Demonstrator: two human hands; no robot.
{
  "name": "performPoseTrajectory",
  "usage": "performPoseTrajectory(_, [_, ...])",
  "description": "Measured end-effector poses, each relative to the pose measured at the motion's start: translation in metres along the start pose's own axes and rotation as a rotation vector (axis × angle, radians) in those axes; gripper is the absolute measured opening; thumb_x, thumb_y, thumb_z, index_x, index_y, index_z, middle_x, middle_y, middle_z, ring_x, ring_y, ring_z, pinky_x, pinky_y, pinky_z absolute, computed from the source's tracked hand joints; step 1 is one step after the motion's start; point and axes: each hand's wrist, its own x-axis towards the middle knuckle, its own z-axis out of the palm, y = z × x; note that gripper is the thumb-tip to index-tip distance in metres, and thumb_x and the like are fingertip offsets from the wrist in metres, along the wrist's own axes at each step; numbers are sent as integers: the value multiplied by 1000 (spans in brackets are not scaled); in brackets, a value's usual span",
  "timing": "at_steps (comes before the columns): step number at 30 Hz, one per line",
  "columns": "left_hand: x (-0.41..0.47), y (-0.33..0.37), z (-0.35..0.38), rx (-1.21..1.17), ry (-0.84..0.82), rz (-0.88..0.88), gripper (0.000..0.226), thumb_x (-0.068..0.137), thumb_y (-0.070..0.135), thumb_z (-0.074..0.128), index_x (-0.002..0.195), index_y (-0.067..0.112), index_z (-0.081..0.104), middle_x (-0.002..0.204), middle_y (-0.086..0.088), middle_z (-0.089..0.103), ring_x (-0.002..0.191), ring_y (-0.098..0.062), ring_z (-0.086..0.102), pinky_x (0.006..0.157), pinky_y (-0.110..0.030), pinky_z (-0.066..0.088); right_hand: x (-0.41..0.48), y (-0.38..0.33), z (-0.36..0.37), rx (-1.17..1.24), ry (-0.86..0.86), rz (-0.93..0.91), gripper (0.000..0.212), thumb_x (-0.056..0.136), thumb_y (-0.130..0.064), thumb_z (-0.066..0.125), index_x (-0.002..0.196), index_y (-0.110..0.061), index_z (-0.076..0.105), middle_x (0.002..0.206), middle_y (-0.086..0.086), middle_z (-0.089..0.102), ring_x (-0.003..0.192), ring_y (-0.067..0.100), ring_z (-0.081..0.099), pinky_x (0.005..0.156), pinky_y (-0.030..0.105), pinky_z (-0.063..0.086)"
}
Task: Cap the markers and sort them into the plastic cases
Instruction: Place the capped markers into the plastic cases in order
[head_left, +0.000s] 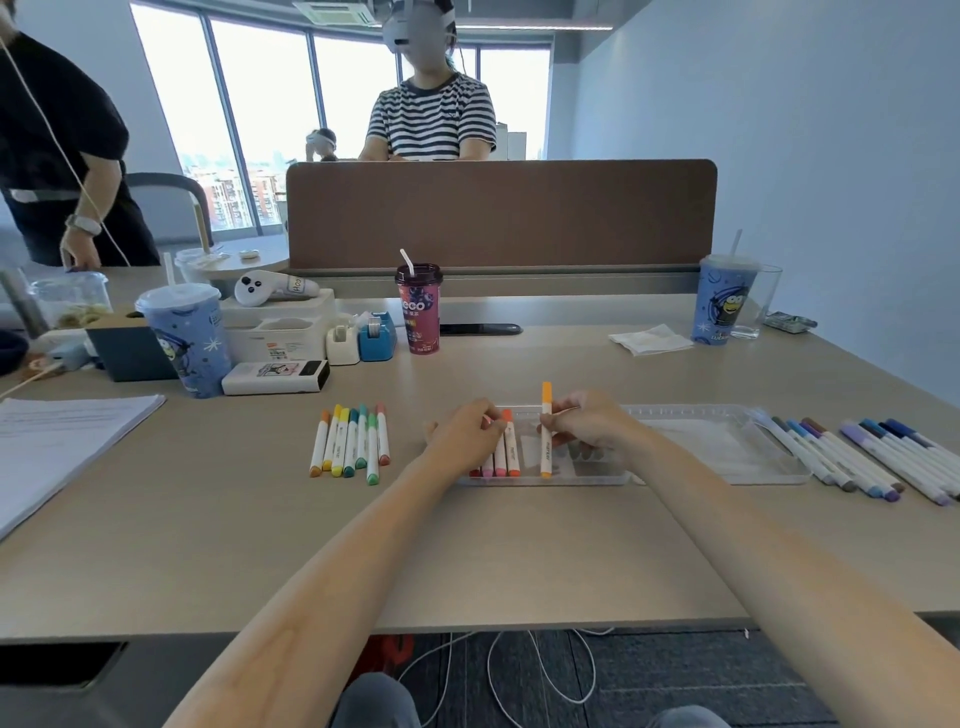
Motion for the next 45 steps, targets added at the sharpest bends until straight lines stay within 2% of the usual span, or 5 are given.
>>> performPoseTrajectory(4, [-5,-2,-5,15,56,-3,18,97,28,45,112,27,56,104,6,63,103,-13,57,102,-36,32,4,-6,8,5,-22,30,14,91,-19,67,100,-8,68,73,1,72,56,7,65,47,21,36])
performPoseTrajectory(12, [-5,-5,-9,32,84,8,15,96,27,46,107,27,57,106,6,66,105,-13,57,100,-37,28,0,-18,19,7,-70,62,14,91,-10,65,78,-8,61,71,6,69,49,8,65,35,15,37])
performPoseTrajectory(21, [-10,-6,-12,37,84,-1,17,95,24,46,106,27,58,109,6,64,106,-15,55,98,-38,28,3,-15,16,-2,-17,83,12,89,-12,69,86,-1,66,56,6,69,39,12,62,30,13,30])
performPoseTrajectory(28, [-14,-3,-18,48,95,8,17,96,25,45,107,26,57,109,6,65,107,-14,54,100,-37,26,5,-15,22,-22,-39,60,16,89,-10,67,93,5,68,77,14,73,51,16,68,34,17,39])
performPoseTrajectory(45, [-15,4,-13,32,97,9,18,95,23,44,106,25,59,104,6,64,102,-14,54,94,-37,24,13,-7,19,-162,2,36,11,83,-13,73,80,-3,74,78,18,74,51,20,60,46,25,39])
